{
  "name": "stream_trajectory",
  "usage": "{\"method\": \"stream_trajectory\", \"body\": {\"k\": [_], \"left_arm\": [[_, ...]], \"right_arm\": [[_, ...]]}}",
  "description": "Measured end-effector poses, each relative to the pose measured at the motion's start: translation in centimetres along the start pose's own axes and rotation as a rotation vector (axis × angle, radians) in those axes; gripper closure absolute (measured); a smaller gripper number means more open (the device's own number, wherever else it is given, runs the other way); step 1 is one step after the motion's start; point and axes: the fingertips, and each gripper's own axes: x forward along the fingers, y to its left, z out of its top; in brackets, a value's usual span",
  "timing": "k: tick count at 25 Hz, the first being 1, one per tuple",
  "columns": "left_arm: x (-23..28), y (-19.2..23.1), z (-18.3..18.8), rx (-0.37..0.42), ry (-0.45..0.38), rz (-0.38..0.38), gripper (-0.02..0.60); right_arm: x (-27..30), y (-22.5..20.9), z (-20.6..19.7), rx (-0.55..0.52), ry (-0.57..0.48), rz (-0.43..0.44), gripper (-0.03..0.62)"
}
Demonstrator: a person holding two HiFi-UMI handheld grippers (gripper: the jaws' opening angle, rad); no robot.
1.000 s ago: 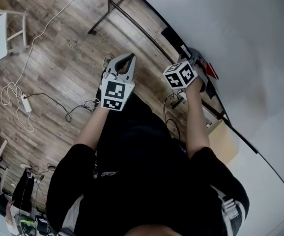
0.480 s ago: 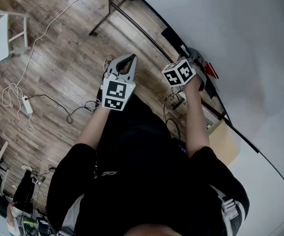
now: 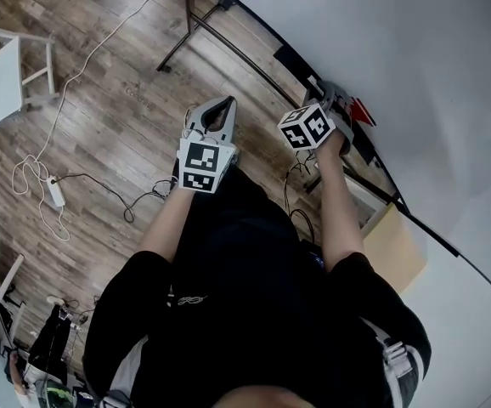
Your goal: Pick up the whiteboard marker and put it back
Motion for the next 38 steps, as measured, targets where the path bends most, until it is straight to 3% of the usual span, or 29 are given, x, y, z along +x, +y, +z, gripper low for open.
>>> {"method": "stream_trajectory", "body": {"k": [8, 21, 29, 38], "left_arm": [[-0.6, -2.6, 0.8, 0.032, -0.01, -0.031, 0.575], [1.6, -10.6, 2.8, 0.115, -0.056, -0.148, 0.575], [0.7, -15.0, 5.1, 0.161, -0.101, -0.195, 0.575], [-1.5, -19.3, 6.1, 0.208, -0.145, -0.186, 0.575]], "right_arm": [[-4.0, -0.5, -0.4, 0.074, -0.105, -0.059, 0.542], [-10.7, -2.4, -5.2, 0.326, -0.293, -0.149, 0.542], [-16.7, -3.9, -7.7, 0.58, -0.44, -0.171, 0.542], [-21.4, -3.7, -11.6, 0.85, -0.593, -0.159, 0.542]]}}
